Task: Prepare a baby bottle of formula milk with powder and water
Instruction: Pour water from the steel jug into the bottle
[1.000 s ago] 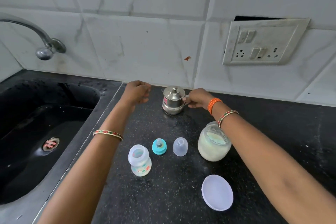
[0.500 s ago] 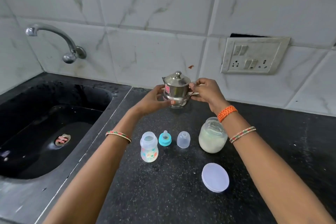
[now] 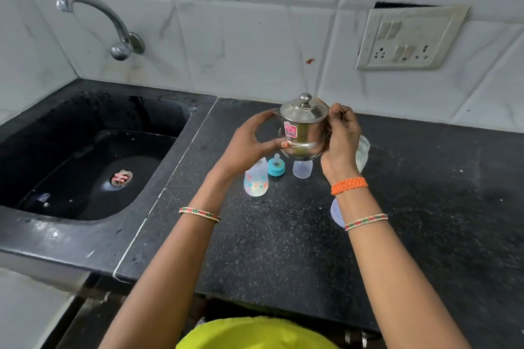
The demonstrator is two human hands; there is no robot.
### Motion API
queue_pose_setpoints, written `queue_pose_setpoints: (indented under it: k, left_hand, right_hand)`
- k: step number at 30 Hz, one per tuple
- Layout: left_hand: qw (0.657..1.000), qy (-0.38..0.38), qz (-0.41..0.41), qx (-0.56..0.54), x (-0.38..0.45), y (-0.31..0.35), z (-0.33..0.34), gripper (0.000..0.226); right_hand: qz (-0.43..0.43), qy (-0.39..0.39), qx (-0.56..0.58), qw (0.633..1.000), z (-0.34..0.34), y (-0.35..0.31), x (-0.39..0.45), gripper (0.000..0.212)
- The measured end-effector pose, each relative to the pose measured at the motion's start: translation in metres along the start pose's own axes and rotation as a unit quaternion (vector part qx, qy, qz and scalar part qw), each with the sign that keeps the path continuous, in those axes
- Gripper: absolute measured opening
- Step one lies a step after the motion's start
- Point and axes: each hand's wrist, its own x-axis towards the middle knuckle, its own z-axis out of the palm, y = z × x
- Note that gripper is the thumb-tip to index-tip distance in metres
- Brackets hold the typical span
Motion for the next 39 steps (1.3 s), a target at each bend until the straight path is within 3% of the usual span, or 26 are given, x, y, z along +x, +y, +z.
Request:
queue_pose_setpoints:
  k: [8, 11, 14, 24, 39]
  left_hand:
    - [0.99, -0.061, -0.12, -0.045, -0.048, -0.064, 0.005, 0.09]
    - [0.991, -0.015, -0.118, -0.059, -0.052, -0.078, 0.012, 0.063]
    - [0.992, 0.019, -0.104, -0.071, -0.052, -0.086, 0.016, 0.053]
    - [0.981, 0.03, -0.109, -0.161, -0.058, -0.098, 0.029, 0.058]
    - [0.979, 0.02, -0.104, -0.172, -0.051, -0.101, 0.028, 0.057]
  right_hand:
    - [-0.029, -0.066, -0.084, 0.994, -0.012, 0.013, -0.013, 0.021]
    - [-0.041, -0.113, -0.156, 0.98, -0.013, 0.016, -0.014, 0.014]
    - [-0.042, -0.14, -0.171, 0.974, -0.018, 0.02, -0.011, 0.008]
    - [-0.073, -0.2, -0.235, 0.948, -0.016, 0.021, 0.0, 0.015]
    - [-0.096, -0.263, -0.299, 0.912, -0.014, 0.018, 0.022, 0.014]
